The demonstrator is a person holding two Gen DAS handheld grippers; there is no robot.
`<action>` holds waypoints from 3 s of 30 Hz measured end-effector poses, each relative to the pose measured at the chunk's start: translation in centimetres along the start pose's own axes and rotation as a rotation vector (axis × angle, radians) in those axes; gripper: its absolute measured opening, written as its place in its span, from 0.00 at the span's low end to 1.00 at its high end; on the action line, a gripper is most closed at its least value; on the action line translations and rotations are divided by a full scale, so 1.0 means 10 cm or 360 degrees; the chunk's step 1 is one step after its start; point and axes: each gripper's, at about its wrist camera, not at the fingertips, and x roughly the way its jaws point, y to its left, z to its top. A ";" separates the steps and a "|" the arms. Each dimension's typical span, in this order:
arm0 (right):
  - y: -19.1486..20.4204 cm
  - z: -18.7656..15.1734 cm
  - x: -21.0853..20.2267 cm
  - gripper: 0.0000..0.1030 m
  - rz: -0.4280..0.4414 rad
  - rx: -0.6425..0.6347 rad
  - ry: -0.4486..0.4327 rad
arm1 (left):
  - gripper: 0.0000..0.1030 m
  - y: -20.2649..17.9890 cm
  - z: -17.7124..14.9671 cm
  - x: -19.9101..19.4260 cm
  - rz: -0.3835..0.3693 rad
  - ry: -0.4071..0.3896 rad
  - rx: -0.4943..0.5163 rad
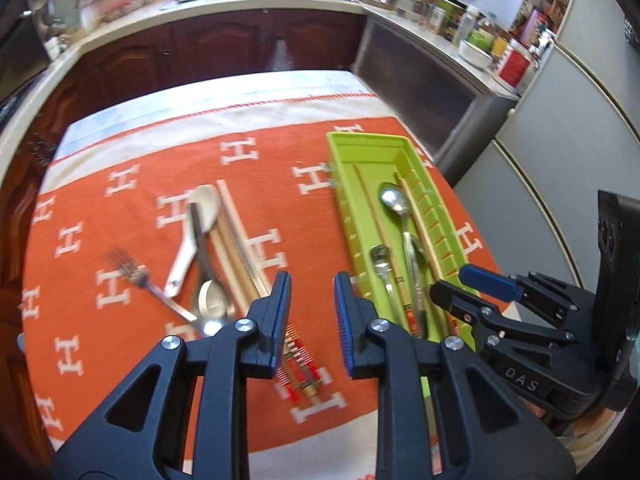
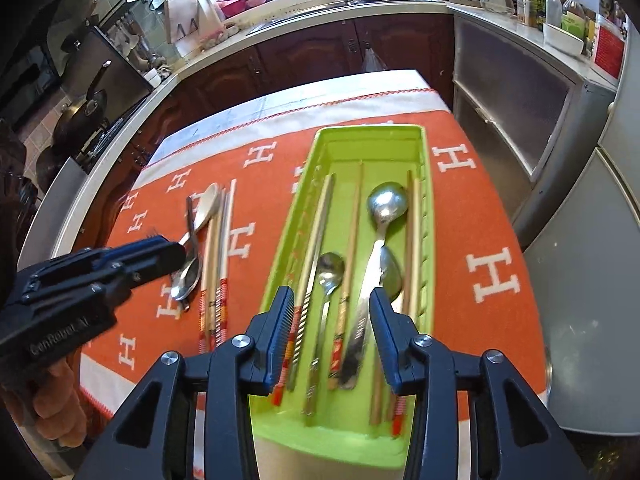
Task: Organize utensils
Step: 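Move the open right tool back over the utensil pile, then grasp a steel spoon by its handle with the right tool, then carry the steel spoon into the green tray with the right tool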
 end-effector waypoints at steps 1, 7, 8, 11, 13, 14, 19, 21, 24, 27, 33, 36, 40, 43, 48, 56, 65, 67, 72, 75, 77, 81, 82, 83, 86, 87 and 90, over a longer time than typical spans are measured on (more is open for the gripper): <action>0.05 -0.03 -0.01 0.38 0.0008 -0.0016 0.0000 | 0.18 0.05 -0.03 -0.05 0.0010 -0.0008 -0.0013; 0.42 -0.11 -0.08 0.38 0.0067 -0.0099 -0.0013 | 0.18 0.38 -0.25 -0.25 0.0073 -0.0015 -0.0127; 0.49 -0.12 -0.07 0.39 0.0068 -0.0121 -0.0011 | 0.18 0.42 -0.28 -0.27 0.0085 -0.0017 -0.0144; 0.69 -0.13 -0.04 0.39 0.0088 -0.0189 0.0008 | 0.19 0.57 -0.36 -0.33 0.0113 -0.0020 -0.0196; 0.83 -0.13 -0.01 0.39 0.0097 -0.0246 0.0028 | 0.19 0.68 -0.41 -0.36 0.0119 -0.0025 -0.0237; 0.88 -0.13 0.01 0.39 0.0101 -0.0270 0.0036 | 0.19 0.75 -0.44 -0.37 0.0120 -0.0024 -0.0262; 1.16 -0.09 0.12 0.39 0.0133 -0.0388 0.0069 | 0.19 1.07 -0.54 -0.36 0.0128 -0.0009 -0.0380; 1.26 -0.05 0.19 0.39 0.0162 -0.0405 0.0081 | 0.19 1.19 -0.57 -0.32 0.0134 0.0005 -0.0416; 1.38 0.03 0.29 0.38 0.0175 -0.0427 0.0076 | 0.19 1.36 -0.62 -0.23 0.0137 0.0035 -0.0471; 1.46 0.14 0.44 0.38 0.0208 -0.0402 0.0083 | 0.19 1.56 -0.67 -0.10 0.0127 0.0063 -0.0537; 1.61 0.32 0.82 0.35 0.0217 -0.0440 0.0094 | 0.19 1.90 -0.71 0.16 -0.0011 0.0062 -0.0681; 1.69 0.40 1.04 0.28 0.0200 -0.0486 0.0101 | 0.19 2.10 -0.69 0.32 -0.0067 0.0045 -0.0770; 1.71 0.52 1.33 0.24 0.0219 -0.0477 0.0127 | 0.19 2.30 -0.60 0.47 -0.0111 -0.0014 -0.0848; 1.74 0.58 1.50 0.23 0.0229 -0.0484 0.0143 | 0.20 2.38 -0.52 0.61 -0.0133 -0.0019 -0.0856; 1.79 0.62 1.75 0.19 0.0220 -0.0539 0.0175 | 0.20 2.43 -0.43 0.81 -0.0158 -0.0012 -0.0839; 1.86 0.55 1.89 0.05 0.0240 -0.0595 0.0217 | 0.22 2.51 -0.26 1.03 -0.0248 -0.0129 -0.0830; 1.93 0.54 1.92 0.04 0.0238 -0.0604 0.0229 | 0.22 2.47 -0.19 1.14 -0.0273 -0.0186 -0.0781; 1.91 0.54 1.93 0.05 0.0249 -0.0595 0.0236 | 0.19 2.43 -0.20 1.15 -0.0274 -0.0193 -0.0769; 1.91 0.53 1.92 0.08 0.0256 -0.0613 0.0233 | 0.06 2.42 -0.24 1.22 -0.0343 -0.0184 -0.0827; 1.94 0.51 1.91 0.09 0.0234 -0.0650 0.0210 | 0.00 2.42 -0.23 1.24 -0.0355 -0.0195 -0.0852; 1.98 0.50 1.92 0.09 0.0219 -0.0677 0.0195 | 0.00 2.41 -0.24 1.22 -0.0328 -0.0196 -0.0850; 2.05 0.46 1.90 0.06 0.0218 -0.0751 0.0175 | 0.00 2.41 -0.23 1.16 -0.0287 -0.0194 -0.0869; 2.05 0.45 1.89 0.05 0.0227 -0.0759 0.0174 | 0.00 2.41 -0.23 1.14 -0.0272 -0.0188 -0.0858; 2.05 0.45 1.88 0.04 0.0238 -0.0750 0.0172 | 0.00 2.40 -0.23 1.11 -0.0264 -0.0184 -0.0849; 1.98 0.50 1.83 0.01 0.0251 -0.0669 0.0158 | 0.00 2.38 -0.22 1.00 -0.0254 -0.0184 -0.0808; 1.95 0.51 1.80 0.00 0.0268 -0.0641 0.0158 | 0.00 2.36 -0.21 0.95 -0.0256 -0.0195 -0.0788; 1.86 0.54 1.68 0.00 0.0289 -0.0594 0.0128 | 0.00 2.34 -0.23 0.76 -0.0274 -0.0231 -0.0741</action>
